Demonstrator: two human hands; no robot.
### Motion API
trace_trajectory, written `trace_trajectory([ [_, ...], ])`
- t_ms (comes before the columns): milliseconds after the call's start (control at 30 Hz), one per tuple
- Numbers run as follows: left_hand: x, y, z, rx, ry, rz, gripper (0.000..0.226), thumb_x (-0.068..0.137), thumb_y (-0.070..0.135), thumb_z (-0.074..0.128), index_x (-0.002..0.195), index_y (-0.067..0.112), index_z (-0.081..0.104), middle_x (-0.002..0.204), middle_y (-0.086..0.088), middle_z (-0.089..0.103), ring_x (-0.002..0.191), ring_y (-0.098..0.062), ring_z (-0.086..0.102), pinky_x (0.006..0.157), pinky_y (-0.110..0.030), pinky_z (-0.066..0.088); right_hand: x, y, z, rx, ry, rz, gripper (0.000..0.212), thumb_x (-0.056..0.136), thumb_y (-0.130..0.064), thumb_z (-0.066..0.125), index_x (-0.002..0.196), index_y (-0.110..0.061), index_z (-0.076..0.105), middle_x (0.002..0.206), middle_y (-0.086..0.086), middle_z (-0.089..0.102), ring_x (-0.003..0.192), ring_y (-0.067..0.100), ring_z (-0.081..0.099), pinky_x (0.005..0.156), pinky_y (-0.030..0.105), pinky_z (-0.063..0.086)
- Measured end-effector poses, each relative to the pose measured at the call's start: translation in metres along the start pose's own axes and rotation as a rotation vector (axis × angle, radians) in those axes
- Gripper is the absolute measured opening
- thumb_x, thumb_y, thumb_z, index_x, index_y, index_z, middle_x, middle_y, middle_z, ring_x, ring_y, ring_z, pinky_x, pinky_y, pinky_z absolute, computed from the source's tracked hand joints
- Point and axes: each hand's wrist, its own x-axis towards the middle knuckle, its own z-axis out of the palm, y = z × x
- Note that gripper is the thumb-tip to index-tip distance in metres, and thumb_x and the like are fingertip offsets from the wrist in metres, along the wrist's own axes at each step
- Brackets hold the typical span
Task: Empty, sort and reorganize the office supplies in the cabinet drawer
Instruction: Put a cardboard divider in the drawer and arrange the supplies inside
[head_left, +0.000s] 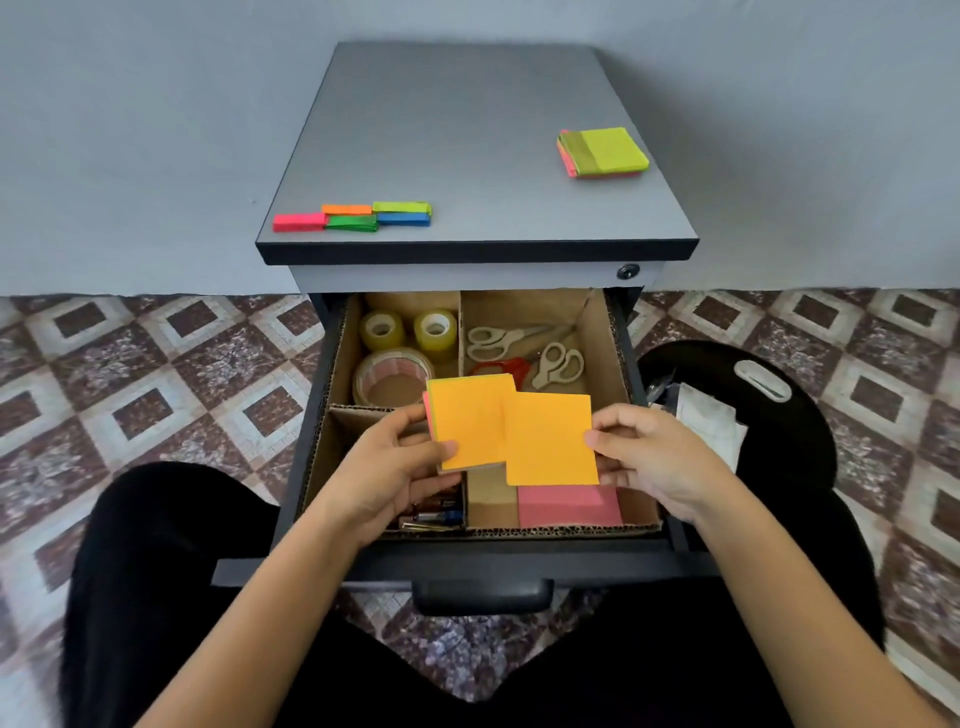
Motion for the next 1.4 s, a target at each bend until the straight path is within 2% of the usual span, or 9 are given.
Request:
trace_trajectory([
  [133, 0.002, 0.002, -0.016, -0.015, 0.078, 0.056, 0.031, 0.088, -0.007, 0.052, 0.106, 0.018, 0.054, 0.096, -0.008, 0.07, 0.084, -0.019, 0.068, 0.069, -0.027, 0.059, -0.002, 0.011, -0.006, -0.176, 0.027, 0.026, 0.009, 0.091, -0.001, 0.057, 0.084, -0.005, 0.06, 0.082, 0.016, 0.062, 0.065, 0.017, 0.06, 0.051, 0.018, 0.051],
  [267, 0.005, 0.002, -0.022, -0.001, 0.103, 0.06, 0.03, 0.089, -0.007, 0.051, 0.104, 0.019, 0.053, 0.098, -0.009, 0.068, 0.088, -0.021, 0.066, 0.068, -0.026, 0.058, 0.005, 0.019, 0.008, -0.54, 0.048, 0.019, 0.02, 0.09, -0.003, 0.058, 0.073, -0.014, 0.058, 0.071, 0.007, 0.065, 0.065, 0.015, 0.065, 0.061, 0.026, 0.057],
  [400, 0.006, 0.0, -0.024, -0.005, 0.093, 0.057, 0.031, 0.089, -0.006, 0.051, 0.11, 0.017, 0.051, 0.099, -0.009, 0.068, 0.089, -0.02, 0.066, 0.068, -0.026, 0.059, 0.022, 0.027, 0.032, -0.584, 0.017, 0.095, 0.023, 0.09, -0.004, 0.058, 0.069, -0.01, 0.058, 0.066, 0.008, 0.064, 0.06, 0.016, 0.066, 0.057, 0.025, 0.056],
  [567, 0.007, -0.001, -0.026, 0.0, 0.08, 0.063, 0.035, 0.089, -0.006, 0.051, 0.117, 0.014, 0.048, 0.099, -0.008, 0.068, 0.089, -0.02, 0.066, 0.069, -0.025, 0.059, 0.04, 0.029, 0.046, -0.773, 0.031, 0.108, 0.017, 0.086, -0.014, 0.063, 0.081, 0.002, 0.065, 0.078, 0.016, 0.071, 0.072, 0.03, 0.07, 0.073, 0.041, 0.059],
  [667, 0.008, -0.001, -0.027, 0.002, 0.075, 0.064, 0.035, 0.089, -0.006, 0.051, 0.117, 0.015, 0.048, 0.1, -0.008, 0.068, 0.089, -0.019, 0.067, 0.069, -0.025, 0.059, 0.043, 0.035, 0.048, -0.847, 0.052, 0.045, 0.015, 0.084, -0.015, 0.063, 0.083, -0.001, 0.065, 0.082, 0.017, 0.069, 0.079, 0.034, 0.068, 0.076, 0.044, 0.057],
  [1033, 0.006, -0.003, -0.027, 0.004, 0.06, 0.067, 0.034, 0.089, -0.004, 0.052, 0.116, 0.016, 0.049, 0.1, -0.008, 0.069, 0.09, -0.019, 0.067, 0.067, -0.024, 0.058, 0.044, 0.037, 0.048, -0.761, -0.003, 0.102, 0.017, 0.087, -0.013, 0.063, 0.08, 0.002, 0.067, 0.071, 0.014, 0.072, 0.067, 0.024, 0.071, 0.074, 0.041, 0.059],
  [1167, 0.004, -0.003, -0.024, 0.0, 0.026, 0.044, 0.033, 0.089, -0.006, 0.051, 0.113, 0.016, 0.052, 0.095, -0.007, 0.07, 0.083, -0.016, 0.069, 0.063, -0.023, 0.058, 0.034, 0.029, 0.044, -0.772, 0.059, 0.06, 0.026, 0.091, -0.013, 0.053, 0.072, 0.0, 0.066, 0.07, 0.017, 0.07, 0.065, 0.03, 0.069, 0.069, 0.038, 0.059],
  [1300, 0.002, -0.006, -0.016, -0.019, -0.037, 0.006, 0.032, 0.088, -0.006, 0.052, 0.112, 0.015, 0.053, 0.088, -0.004, 0.073, 0.077, -0.015, 0.071, 0.065, -0.024, 0.058, 0.016, 0.009, 0.035, -0.351, 0.045, 0.06, 0.026, 0.098, -0.016, 0.048, 0.078, -0.006, 0.061, 0.071, 0.014, 0.066, 0.061, 0.023, 0.068, 0.059, 0.028, 0.058],
  [1400, 0.0, -0.007, -0.005, -0.034, -0.096, -0.025, 0.033, 0.087, -0.006, 0.053, 0.113, 0.014, 0.054, 0.09, -0.006, 0.073, 0.078, -0.017, 0.07, 0.066, -0.025, 0.059, 0.003, -0.006, 0.03, 0.061, 0.002, 0.082, 0.035, 0.099, -0.033, 0.044, 0.09, -0.006, 0.063, 0.081, 0.013, 0.067, 0.07, 0.021, 0.068, 0.063, 0.031, 0.058],
])
